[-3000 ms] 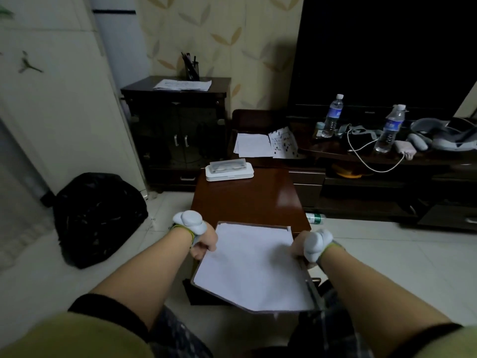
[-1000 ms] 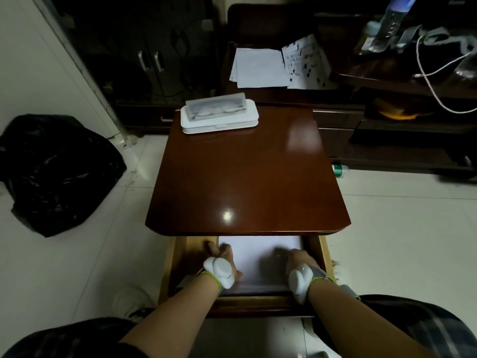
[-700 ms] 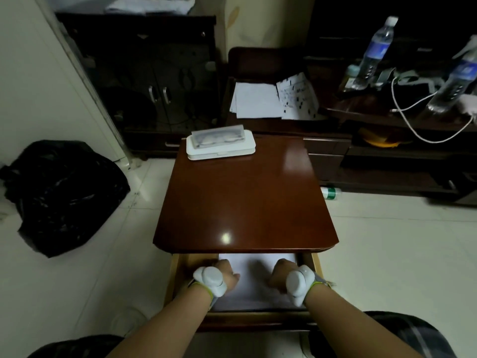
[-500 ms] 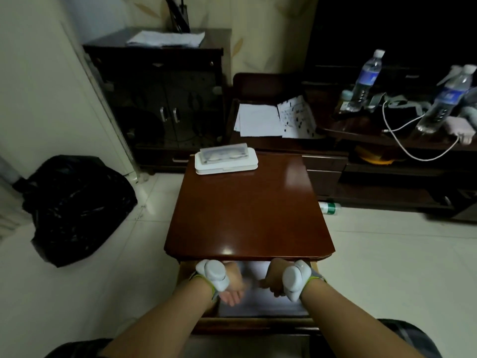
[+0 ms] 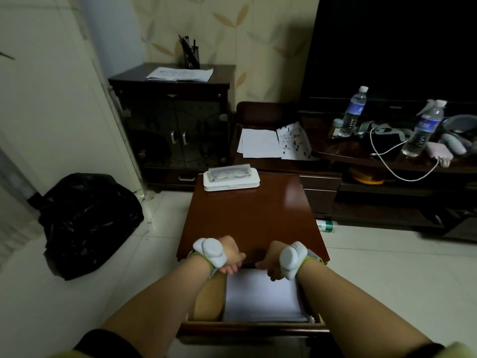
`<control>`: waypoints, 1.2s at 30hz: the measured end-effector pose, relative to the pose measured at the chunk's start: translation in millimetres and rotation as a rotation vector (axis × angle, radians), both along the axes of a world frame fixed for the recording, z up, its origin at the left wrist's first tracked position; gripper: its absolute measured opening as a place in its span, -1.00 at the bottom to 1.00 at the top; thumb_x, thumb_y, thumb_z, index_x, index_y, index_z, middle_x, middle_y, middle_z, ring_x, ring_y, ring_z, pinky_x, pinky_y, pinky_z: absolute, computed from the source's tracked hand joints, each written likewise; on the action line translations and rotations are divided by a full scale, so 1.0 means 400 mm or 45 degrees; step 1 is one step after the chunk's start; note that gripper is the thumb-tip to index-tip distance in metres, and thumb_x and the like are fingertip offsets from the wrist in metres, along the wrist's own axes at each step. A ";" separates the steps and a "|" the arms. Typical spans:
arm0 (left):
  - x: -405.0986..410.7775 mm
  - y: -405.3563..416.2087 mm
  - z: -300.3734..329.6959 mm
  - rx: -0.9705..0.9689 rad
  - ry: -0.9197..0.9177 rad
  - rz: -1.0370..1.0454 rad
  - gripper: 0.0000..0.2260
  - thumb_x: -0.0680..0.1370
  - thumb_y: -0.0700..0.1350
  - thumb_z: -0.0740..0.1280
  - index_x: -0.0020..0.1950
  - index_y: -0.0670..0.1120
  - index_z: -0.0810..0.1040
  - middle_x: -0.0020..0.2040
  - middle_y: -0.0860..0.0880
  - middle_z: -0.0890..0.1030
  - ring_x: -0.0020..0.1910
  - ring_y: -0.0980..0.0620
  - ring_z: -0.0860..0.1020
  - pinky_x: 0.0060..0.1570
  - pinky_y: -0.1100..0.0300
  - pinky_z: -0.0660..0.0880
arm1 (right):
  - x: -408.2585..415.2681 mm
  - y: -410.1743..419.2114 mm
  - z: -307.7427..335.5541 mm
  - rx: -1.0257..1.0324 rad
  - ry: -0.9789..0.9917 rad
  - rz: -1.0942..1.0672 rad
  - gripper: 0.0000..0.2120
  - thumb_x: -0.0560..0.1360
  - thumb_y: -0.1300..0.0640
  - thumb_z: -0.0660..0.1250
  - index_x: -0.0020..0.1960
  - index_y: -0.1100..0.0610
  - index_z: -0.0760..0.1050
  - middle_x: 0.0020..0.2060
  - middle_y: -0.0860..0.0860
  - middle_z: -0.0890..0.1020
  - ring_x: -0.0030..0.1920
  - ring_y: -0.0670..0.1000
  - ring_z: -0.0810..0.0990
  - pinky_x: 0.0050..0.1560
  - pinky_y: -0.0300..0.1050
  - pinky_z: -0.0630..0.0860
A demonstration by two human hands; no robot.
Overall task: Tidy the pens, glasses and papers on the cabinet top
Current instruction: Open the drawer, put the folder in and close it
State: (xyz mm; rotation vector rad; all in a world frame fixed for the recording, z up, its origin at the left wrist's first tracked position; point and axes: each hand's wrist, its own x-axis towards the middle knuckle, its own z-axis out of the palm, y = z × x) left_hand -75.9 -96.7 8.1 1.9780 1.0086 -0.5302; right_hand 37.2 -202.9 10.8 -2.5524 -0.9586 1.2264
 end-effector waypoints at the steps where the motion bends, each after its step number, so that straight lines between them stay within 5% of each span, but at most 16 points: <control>1: 0.005 0.012 0.008 0.057 -0.045 0.042 -0.70 0.61 -0.02 0.20 -0.17 -0.19 0.56 -0.22 -0.08 0.59 -0.41 0.08 0.51 -0.40 0.30 0.44 | 0.006 0.009 0.002 0.032 -0.009 -0.023 -0.71 0.48 0.07 0.36 -0.36 0.08 0.37 -0.33 0.06 0.58 -0.33 -0.01 0.58 -0.50 -0.32 0.41; 3: 0.017 0.043 0.027 0.234 -0.119 0.106 -0.70 0.58 -0.01 0.25 -0.13 -0.22 0.57 -0.16 -0.11 0.63 -0.29 0.00 0.59 -0.26 0.17 0.53 | 0.021 0.036 0.008 0.105 -0.055 -0.101 -0.71 0.50 0.04 0.34 -0.34 0.13 0.43 -0.21 0.17 0.65 -0.24 0.03 0.63 -0.42 -0.25 0.39; 7: 0.040 0.113 0.049 0.535 -0.233 0.181 -0.73 0.55 0.02 0.29 -0.19 -0.16 0.52 -0.09 -0.11 0.58 0.12 -0.16 0.55 0.10 0.08 0.46 | 0.062 0.097 0.024 0.294 -0.160 -0.427 -0.64 0.51 -0.03 0.32 0.08 0.27 0.58 0.02 0.15 0.65 -0.01 0.11 0.61 -0.17 -0.20 0.40; 9: 0.077 0.178 0.032 0.563 -0.288 0.262 -0.74 0.54 0.05 0.30 0.01 -0.15 0.50 0.07 -0.12 0.52 0.21 -0.16 0.48 0.16 0.08 0.42 | 0.112 0.155 0.014 0.346 -0.155 -0.536 -0.58 0.53 -0.07 0.28 0.13 0.28 0.56 0.08 0.15 0.63 0.11 0.15 0.59 -0.09 -0.17 0.42; 11: 0.102 0.234 0.015 0.576 -0.318 0.354 -0.52 0.49 0.10 0.35 0.28 -0.17 0.39 0.29 -0.17 0.38 0.27 -0.17 0.41 0.26 0.05 0.38 | 0.155 0.206 0.009 0.389 -0.119 -0.588 -0.53 0.53 -0.11 0.25 0.17 0.29 0.53 0.13 0.16 0.61 0.16 0.18 0.56 0.03 -0.13 0.44; 15: 0.141 0.334 -0.006 0.719 -0.408 0.373 -0.25 0.39 0.12 0.46 0.44 -0.14 0.22 0.40 -0.17 0.24 0.38 -0.18 0.26 0.34 0.04 0.25 | 0.220 0.288 0.006 0.508 -0.053 -0.707 -0.41 0.53 -0.16 0.23 0.34 0.29 0.35 0.28 0.18 0.49 0.29 0.19 0.46 0.23 -0.06 0.38; 19: 0.219 0.481 -0.019 0.776 -0.441 0.229 -0.08 0.31 0.15 0.51 0.51 -0.07 0.11 0.49 -0.11 0.12 0.46 -0.15 0.13 0.41 0.04 0.15 | 0.302 0.411 -0.022 0.626 0.012 -0.811 -0.32 0.51 -0.20 0.24 0.33 0.36 0.31 0.27 0.23 0.46 0.28 0.22 0.44 0.28 -0.03 0.34; 28: 0.372 0.615 -0.026 0.848 -0.021 -0.449 0.15 0.19 0.35 0.47 0.55 -0.06 -0.08 0.55 -0.06 0.02 0.53 -0.06 -0.07 0.46 -0.14 -0.24 | 0.362 0.543 -0.086 0.523 -0.121 -0.789 -0.18 0.38 -0.42 0.19 0.30 0.26 0.37 0.26 0.20 0.46 0.27 0.22 0.44 0.30 0.05 0.36; 31: 0.405 0.623 -0.032 0.837 0.026 -0.500 0.09 0.19 0.34 0.48 0.52 -0.08 0.03 0.48 -0.06 0.21 0.48 -0.08 0.16 0.46 -0.16 -0.13 | 0.379 0.562 -0.096 0.485 -0.165 -0.793 -0.22 0.43 -0.39 0.17 0.33 0.25 0.34 0.30 0.21 0.39 0.31 0.22 0.38 0.30 0.02 0.30; 33: 0.414 0.626 -0.029 0.814 -0.005 -0.480 0.00 0.17 0.31 0.51 0.45 -0.08 0.18 0.38 -0.05 0.36 0.35 -0.07 0.34 0.42 -0.10 0.13 | 0.378 0.566 -0.099 0.481 -0.187 -0.787 -0.23 0.45 -0.37 0.16 0.35 0.24 0.31 0.33 0.20 0.35 0.34 0.22 0.33 0.31 0.00 0.27; 36: 0.413 0.610 -0.020 0.811 -0.017 -0.481 -0.11 0.17 0.26 0.54 0.35 -0.11 0.29 0.27 -0.06 0.42 0.24 -0.07 0.40 0.18 0.06 0.37 | 0.373 0.567 -0.103 0.495 -0.172 -0.820 -0.23 0.44 -0.35 0.19 0.38 0.23 0.30 0.36 0.20 0.32 0.37 0.21 0.29 0.34 0.01 0.22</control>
